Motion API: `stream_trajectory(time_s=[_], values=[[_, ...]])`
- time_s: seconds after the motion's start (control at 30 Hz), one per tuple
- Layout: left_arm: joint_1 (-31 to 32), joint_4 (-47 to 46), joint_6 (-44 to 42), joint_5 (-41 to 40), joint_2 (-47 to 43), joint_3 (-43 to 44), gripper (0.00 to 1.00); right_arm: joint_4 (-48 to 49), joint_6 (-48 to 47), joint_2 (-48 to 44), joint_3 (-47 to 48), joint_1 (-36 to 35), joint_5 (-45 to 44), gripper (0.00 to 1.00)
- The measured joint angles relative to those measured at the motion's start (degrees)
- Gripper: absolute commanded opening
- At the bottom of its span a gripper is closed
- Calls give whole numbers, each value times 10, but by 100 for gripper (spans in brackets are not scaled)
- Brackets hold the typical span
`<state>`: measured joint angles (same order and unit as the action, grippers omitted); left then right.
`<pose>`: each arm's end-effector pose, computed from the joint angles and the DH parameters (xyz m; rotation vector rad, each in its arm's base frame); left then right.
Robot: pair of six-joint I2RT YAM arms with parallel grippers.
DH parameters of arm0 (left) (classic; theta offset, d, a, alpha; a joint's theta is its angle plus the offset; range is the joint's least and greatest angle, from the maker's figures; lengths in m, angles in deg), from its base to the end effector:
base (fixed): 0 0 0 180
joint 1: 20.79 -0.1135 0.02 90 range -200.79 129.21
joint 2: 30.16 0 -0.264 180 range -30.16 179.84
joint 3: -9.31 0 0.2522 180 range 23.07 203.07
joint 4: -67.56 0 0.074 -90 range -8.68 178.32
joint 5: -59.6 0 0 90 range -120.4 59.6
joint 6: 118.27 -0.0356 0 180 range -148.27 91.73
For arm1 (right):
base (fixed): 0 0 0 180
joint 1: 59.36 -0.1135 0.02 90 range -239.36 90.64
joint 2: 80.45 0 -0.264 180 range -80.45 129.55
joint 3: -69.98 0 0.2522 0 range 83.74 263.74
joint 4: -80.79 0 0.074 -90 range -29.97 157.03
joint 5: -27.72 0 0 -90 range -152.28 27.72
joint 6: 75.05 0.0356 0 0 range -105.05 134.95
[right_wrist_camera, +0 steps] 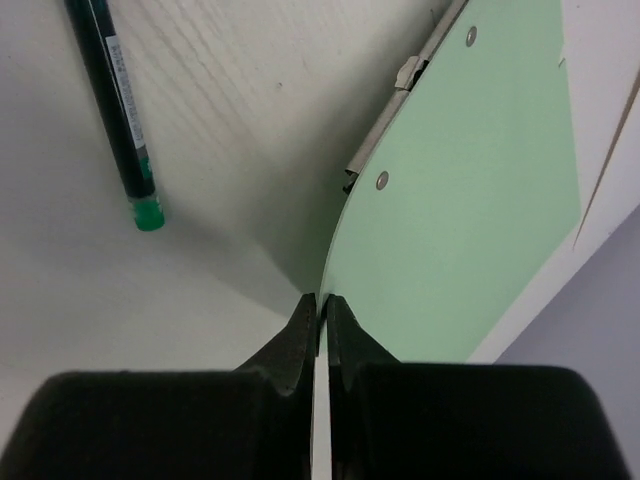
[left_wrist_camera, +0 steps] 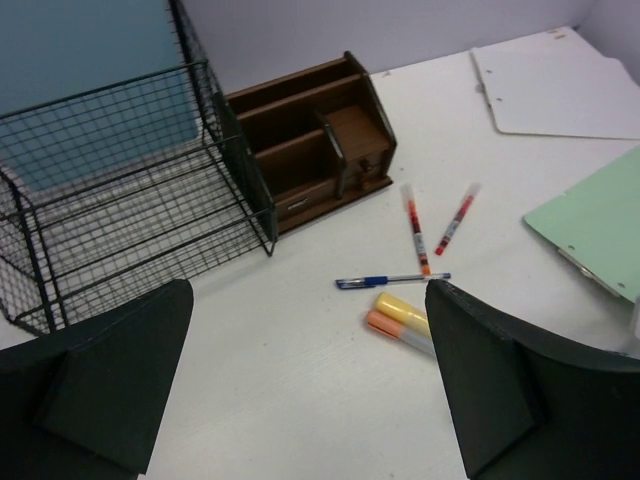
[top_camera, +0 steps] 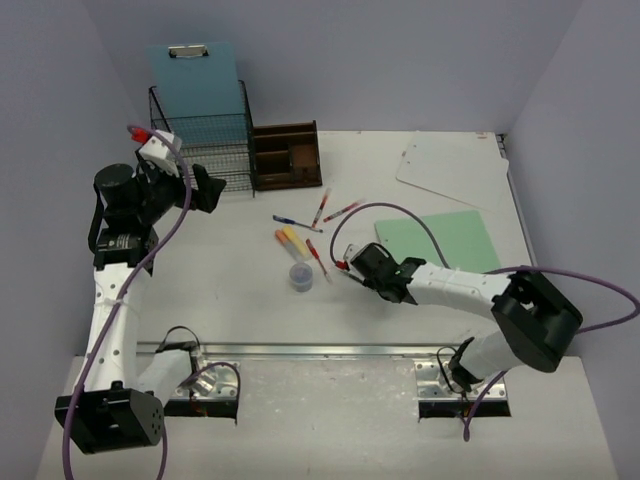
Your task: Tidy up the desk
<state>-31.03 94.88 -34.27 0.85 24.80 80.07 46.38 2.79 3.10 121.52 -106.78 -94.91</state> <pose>0.2133 0.0198 0.3775 0.3264 1.7196 -0.2756 0.1804 0.1680 0.1468 -1.1235 2.2739 -0.5462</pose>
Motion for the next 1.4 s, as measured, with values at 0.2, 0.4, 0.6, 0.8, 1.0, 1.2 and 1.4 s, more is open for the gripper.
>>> stream_trajectory(time_s=[0.2,0.4,0.6,0.8,1.0,1.2,1.4], values=[[0,0,-1,92,-25,3,99,-37,-91,-97,50,76,140,0],[0,8,-61,173,-49,4,94,-58,-155,-140,155,102,251,0],[3,25,-194,251,-63,-5,89,-85,-188,-186,169,103,293,0],[64,73,-333,283,-33,7,81,-107,-209,-215,193,103,303,0],[204,132,-466,243,23,67,74,-109,-216,-232,233,105,326,0],[290,161,-544,195,60,119,71,-109,-227,-241,257,105,354,0],[387,186,-554,131,137,206,57,-108,-240,-245,278,105,379,0]])
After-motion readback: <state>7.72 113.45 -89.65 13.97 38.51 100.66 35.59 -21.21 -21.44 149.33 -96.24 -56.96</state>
